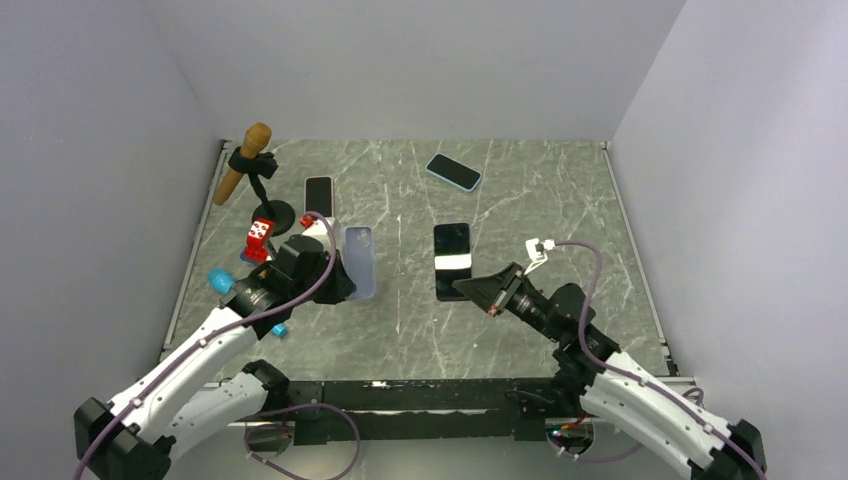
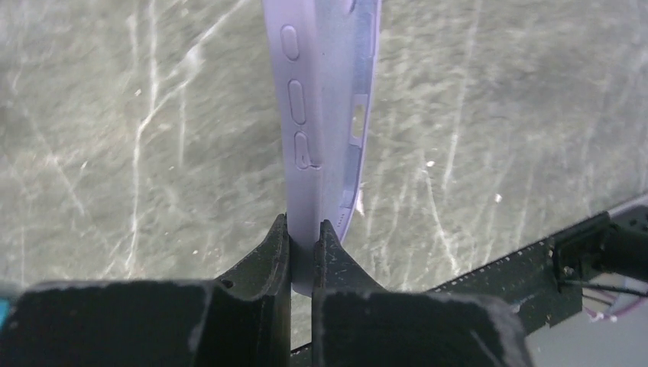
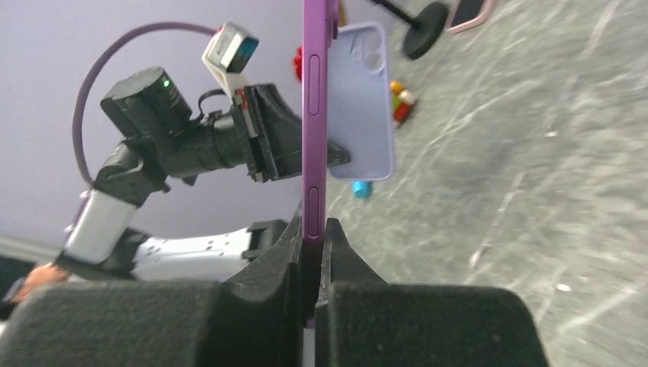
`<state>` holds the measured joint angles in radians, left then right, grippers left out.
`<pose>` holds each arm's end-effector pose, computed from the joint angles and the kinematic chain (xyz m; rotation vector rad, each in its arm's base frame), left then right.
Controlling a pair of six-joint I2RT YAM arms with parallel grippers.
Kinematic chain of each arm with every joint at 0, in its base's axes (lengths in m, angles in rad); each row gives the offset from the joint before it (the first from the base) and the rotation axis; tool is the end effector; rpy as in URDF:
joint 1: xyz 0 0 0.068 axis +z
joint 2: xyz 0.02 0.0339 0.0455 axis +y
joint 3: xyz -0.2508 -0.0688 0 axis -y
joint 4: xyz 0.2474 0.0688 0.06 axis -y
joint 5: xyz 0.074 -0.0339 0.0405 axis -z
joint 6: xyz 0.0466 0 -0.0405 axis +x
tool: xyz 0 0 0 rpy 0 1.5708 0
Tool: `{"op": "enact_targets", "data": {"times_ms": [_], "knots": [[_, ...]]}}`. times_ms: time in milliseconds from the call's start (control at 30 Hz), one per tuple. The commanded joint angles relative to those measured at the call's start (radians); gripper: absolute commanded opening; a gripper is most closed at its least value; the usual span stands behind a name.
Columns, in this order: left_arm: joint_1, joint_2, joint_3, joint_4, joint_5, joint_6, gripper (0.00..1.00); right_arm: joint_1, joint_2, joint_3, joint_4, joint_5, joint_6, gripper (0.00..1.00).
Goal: Take the phone out of the phone case
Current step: Place the phone case at the center of the board.
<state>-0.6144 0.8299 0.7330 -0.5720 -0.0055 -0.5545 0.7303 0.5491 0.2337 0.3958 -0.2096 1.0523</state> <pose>0.1614 -0.1136 0.2596 0.0662 2.3139 -0.6131 0.1269 0.1267 0.2343 0.0814 1.7119 1.5482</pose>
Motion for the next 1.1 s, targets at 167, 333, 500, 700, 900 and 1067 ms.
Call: {"op": "enact_targets", "data": {"times_ms": [167, 333, 500, 700, 900, 1067], "knots": [[0.269, 0.043, -0.14, 0.072, 0.213, -0.084, 0.0, -0.004, -0.198, 0.173, -0.548, 0.296, -0.165, 0.0], [0.408, 0.121, -0.194, 0.157, 0.362, -0.094, 0.0, -0.006, -0.236, 0.196, -0.644, 0.369, -0.172, 0.0], [0.479, 0.14, -0.243, 0.253, 0.397, -0.158, 0.0, -0.005, -0.214, 0.227, -0.726, 0.407, -0.186, 0.0], [0.517, 0.214, -0.301, 0.398, 0.507, -0.303, 0.0, -0.005, -0.223, 0.221, -0.715, 0.405, -0.188, 0.0], [0.528, 0.215, -0.378, 0.547, 0.532, -0.478, 0.78, -0.005, -0.202, 0.203, -0.681, 0.386, -0.18, 0.0], [0.527, 0.097, -0.367, 0.376, 0.447, -0.396, 0.99, -0.005, -0.184, 0.194, -0.659, 0.375, -0.179, 0.0]]}}
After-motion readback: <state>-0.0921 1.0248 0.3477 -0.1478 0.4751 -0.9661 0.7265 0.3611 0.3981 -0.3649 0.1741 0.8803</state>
